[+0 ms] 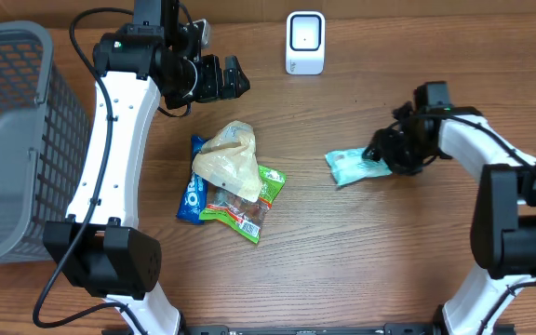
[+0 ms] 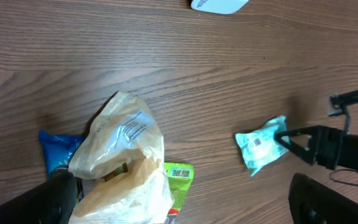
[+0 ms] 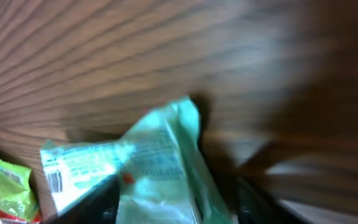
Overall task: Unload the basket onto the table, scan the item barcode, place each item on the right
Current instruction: 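Lift the wipes pack and carry it up to the scanner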
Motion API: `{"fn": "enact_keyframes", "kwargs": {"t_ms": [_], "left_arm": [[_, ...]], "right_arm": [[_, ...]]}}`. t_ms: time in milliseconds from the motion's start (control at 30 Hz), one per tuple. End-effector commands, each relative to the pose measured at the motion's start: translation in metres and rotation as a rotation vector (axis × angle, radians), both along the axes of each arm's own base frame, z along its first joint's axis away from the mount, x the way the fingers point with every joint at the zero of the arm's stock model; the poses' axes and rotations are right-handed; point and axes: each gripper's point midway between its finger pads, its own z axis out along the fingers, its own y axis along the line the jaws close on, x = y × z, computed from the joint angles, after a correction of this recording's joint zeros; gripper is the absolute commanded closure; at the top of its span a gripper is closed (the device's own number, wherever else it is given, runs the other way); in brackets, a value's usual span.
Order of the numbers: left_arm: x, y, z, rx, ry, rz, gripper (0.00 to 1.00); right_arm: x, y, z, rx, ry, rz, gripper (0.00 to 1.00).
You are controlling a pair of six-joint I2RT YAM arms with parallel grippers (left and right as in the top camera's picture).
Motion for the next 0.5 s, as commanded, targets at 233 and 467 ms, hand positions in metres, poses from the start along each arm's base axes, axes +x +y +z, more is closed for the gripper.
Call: {"fn": "enact_keyframes", "kwargs": {"t_ms": [233,467], "left_arm": [[0.003,-0.001,0.005,0.008,-0.022,-0.009,0.0],[0.003,-0.001,0.005,0.008,-0.021,-0.009,0.0]], "right_arm": [[-0.035,0.02,-0.047,0.034,0.203,0.004,0.96],[0.023,0.069,0.081,0.276,-0.108,0.206,0.96]]}}
